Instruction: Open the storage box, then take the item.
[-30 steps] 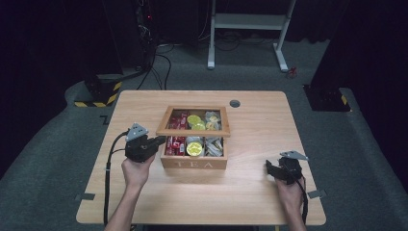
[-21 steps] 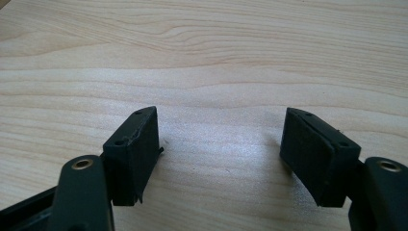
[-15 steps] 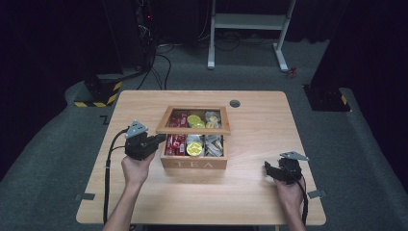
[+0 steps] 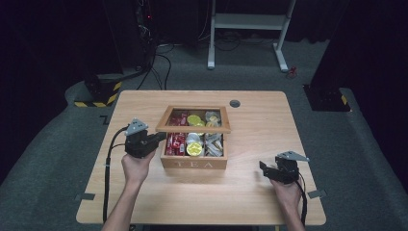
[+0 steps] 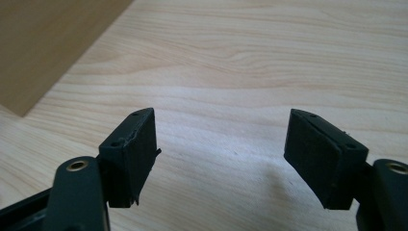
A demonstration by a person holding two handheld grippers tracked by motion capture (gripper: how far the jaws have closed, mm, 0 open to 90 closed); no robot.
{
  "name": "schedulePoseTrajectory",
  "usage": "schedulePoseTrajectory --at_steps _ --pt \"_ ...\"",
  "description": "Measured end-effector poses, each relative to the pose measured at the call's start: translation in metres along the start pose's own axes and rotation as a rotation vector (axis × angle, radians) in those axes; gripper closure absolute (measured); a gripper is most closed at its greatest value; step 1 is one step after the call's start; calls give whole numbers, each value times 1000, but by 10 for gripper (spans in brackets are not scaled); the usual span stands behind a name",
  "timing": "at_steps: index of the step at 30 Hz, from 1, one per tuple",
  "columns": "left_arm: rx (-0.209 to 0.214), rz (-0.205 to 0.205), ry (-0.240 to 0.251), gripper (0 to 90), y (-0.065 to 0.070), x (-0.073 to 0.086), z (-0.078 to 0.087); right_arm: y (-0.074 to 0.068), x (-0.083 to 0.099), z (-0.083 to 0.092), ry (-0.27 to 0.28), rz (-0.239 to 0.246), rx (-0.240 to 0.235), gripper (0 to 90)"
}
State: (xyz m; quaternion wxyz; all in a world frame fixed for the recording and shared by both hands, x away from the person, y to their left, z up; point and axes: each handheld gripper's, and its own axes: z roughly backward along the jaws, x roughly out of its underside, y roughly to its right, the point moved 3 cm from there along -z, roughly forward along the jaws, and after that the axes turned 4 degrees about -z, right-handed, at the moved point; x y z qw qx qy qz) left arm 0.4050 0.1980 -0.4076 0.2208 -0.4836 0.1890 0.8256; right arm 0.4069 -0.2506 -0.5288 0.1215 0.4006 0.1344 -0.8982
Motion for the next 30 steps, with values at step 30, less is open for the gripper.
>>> schedulePoseTrajectory --at_steps 30 --pt "4 3 1 897 -1 -2 0 -63 -34 -7 97 102 -230 418"
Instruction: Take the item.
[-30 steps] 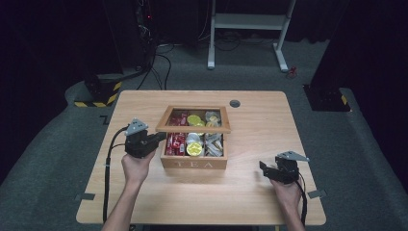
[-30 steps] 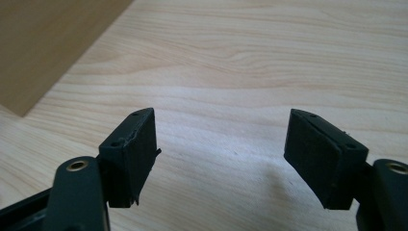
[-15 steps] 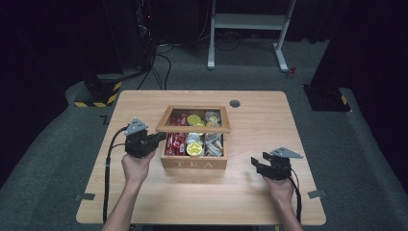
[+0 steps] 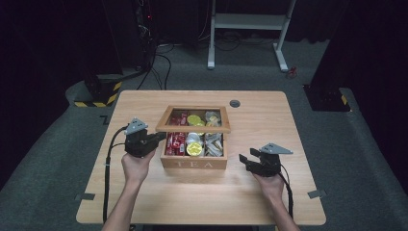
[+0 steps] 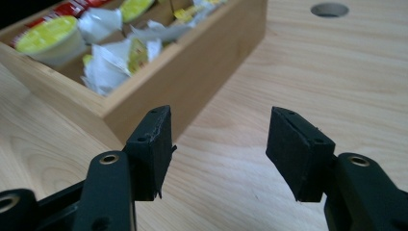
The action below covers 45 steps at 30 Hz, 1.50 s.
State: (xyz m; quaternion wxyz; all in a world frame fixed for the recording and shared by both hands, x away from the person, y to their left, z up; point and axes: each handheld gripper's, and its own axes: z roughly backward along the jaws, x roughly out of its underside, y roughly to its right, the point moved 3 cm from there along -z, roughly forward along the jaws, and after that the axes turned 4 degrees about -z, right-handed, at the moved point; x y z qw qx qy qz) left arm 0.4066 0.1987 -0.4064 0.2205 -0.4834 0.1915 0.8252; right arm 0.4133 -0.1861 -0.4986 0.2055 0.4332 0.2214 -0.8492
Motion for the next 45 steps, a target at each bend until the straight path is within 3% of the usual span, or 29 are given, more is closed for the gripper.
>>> schedulePoseTrajectory --at_steps 8,18,22,36,45 --pt "2 -3 -3 895 0 -3 -2 -23 -15 -3 43 47 -50 417" --pt "8 1 2 895 -1 -6 -2 -54 -30 -21 25 105 -121 366" --pt "8 -2 3 895 -1 -6 -2 -61 -33 -28 13 117 -114 310" --pt "8 -4 1 896 -2 -8 -3 -90 -40 -51 0 158 -168 329" --pt "11 -3 6 896 -3 -11 -4 -99 -44 -60 -25 168 -167 322"
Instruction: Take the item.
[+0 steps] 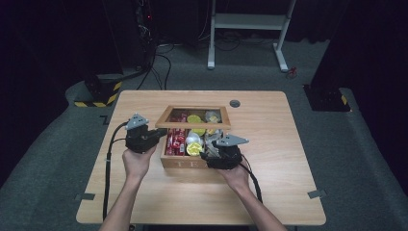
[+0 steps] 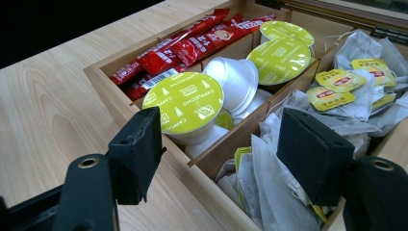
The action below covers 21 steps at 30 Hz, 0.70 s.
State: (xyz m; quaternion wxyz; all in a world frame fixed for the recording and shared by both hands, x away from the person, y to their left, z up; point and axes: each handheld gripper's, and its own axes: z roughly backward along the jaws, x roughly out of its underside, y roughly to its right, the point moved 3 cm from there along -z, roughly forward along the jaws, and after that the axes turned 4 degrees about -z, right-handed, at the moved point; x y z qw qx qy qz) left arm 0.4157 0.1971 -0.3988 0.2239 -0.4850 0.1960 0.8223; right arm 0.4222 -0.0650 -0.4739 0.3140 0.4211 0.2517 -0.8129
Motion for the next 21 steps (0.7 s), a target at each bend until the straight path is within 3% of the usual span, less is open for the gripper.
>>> schedulePoseTrajectory --at_steps 21 --pt "3 5 -4 896 -1 -2 -1 -14 -11 -20 -26 34 -1 294"
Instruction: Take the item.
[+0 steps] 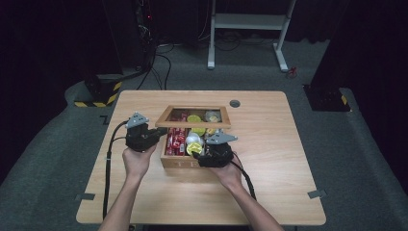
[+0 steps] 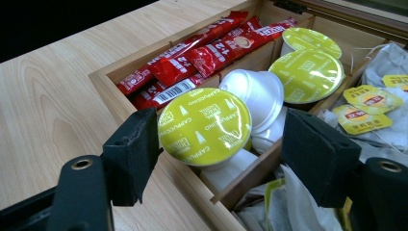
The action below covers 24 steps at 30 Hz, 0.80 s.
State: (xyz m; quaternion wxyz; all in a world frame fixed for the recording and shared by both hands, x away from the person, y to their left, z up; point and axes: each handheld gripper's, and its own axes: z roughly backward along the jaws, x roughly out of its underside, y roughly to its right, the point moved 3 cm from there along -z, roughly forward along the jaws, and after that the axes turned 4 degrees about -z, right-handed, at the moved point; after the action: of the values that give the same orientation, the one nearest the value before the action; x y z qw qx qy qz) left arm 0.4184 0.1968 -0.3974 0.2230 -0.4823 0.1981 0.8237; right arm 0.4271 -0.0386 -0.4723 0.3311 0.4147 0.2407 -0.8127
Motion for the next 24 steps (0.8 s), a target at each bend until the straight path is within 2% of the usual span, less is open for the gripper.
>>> schedulePoseTrajectory --at_steps 18,24 --pt "0 -5 -4 896 0 -2 0 -12 0 -23 -39 47 15 295" --pt "1 -5 -6 896 -1 -2 0 -12 0 -24 -30 55 25 344"
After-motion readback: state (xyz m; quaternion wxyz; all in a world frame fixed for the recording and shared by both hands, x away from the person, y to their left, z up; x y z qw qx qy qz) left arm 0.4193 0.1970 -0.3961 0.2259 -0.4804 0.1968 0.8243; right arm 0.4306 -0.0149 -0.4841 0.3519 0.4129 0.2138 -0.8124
